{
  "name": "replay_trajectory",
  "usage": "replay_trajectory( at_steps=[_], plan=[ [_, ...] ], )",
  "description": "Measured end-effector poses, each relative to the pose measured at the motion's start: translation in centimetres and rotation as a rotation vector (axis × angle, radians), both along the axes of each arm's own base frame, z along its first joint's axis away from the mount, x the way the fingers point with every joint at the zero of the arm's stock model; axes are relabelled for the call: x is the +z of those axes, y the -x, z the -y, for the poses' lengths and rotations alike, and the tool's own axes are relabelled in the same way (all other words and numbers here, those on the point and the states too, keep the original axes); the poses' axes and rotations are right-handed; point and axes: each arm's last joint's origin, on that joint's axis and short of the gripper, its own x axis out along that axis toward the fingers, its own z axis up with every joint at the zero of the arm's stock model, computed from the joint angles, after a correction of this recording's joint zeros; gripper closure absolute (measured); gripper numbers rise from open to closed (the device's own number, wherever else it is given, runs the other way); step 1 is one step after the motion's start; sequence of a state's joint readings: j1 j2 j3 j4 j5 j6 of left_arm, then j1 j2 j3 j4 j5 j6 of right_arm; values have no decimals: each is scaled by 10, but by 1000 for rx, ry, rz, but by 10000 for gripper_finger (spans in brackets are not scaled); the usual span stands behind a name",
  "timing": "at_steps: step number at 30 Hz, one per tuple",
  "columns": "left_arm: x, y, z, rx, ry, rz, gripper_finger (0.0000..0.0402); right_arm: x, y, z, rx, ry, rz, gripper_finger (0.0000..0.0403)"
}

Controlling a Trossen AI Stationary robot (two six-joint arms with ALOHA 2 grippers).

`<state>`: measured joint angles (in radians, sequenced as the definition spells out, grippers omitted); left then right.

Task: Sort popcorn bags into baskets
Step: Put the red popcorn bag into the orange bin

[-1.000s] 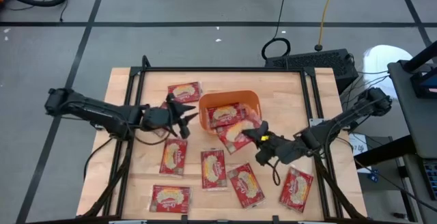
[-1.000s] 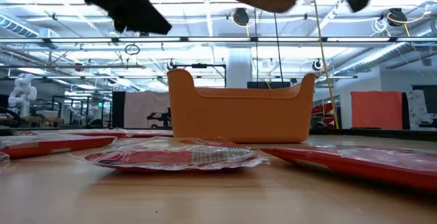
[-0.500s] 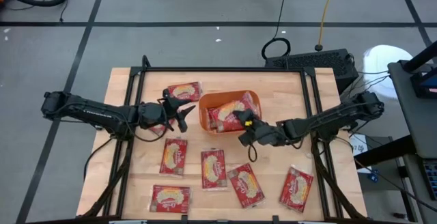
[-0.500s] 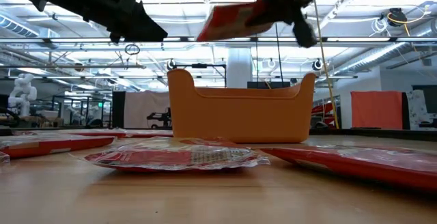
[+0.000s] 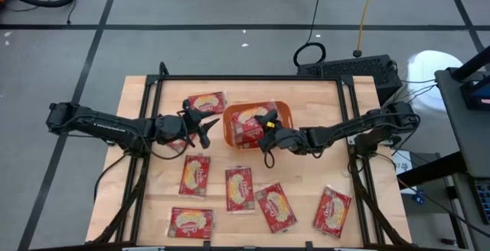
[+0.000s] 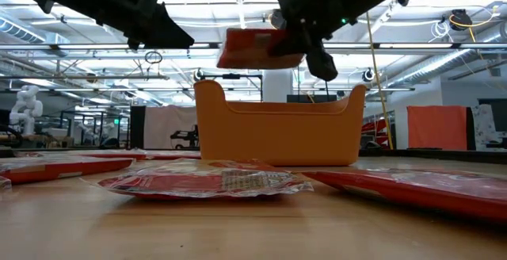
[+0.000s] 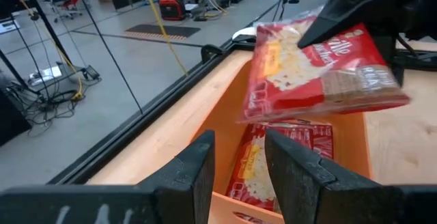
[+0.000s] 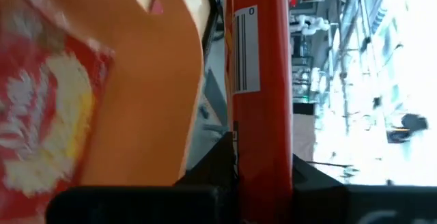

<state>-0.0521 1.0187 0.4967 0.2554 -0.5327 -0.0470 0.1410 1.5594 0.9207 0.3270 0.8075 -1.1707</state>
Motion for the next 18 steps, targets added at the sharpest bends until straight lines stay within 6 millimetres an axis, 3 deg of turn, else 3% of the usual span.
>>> replay_trajectory(
  at_steps=[18],
  plan=[
    [-1, 0, 0, -1, 3, -4, 268, -6, -1, 0, -71, -320, 210, 373]
  ],
)
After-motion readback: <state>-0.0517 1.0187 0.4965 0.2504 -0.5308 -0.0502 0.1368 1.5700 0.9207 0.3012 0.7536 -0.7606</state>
